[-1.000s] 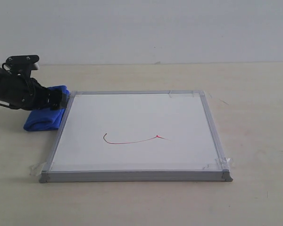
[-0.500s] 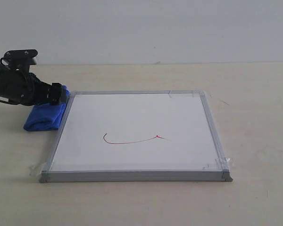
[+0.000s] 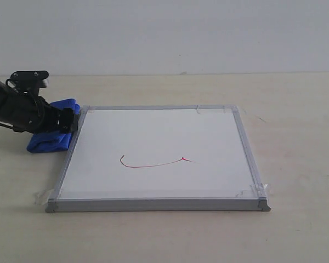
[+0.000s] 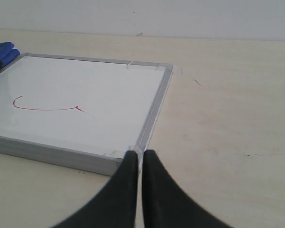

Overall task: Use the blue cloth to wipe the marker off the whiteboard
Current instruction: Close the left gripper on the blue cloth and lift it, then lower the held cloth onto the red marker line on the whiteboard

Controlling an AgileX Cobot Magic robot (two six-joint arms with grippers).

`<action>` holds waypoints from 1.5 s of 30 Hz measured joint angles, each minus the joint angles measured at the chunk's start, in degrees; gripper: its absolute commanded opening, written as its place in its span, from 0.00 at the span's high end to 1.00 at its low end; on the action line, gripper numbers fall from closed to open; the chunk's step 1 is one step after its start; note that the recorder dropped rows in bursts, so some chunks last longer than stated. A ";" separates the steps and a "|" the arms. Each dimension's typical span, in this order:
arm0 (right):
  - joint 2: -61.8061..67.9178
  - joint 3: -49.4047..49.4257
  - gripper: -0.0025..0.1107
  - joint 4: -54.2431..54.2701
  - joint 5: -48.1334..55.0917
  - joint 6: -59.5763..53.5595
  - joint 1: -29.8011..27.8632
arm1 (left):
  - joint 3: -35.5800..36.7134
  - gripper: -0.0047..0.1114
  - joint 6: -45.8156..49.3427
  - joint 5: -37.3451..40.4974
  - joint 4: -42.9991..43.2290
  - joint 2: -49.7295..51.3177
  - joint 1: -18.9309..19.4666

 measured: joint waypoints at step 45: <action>0.00 0.00 0.98 0.00 0.00 0.00 0.00 | 5.69 0.92 6.59 14.84 12.57 -10.32 -9.06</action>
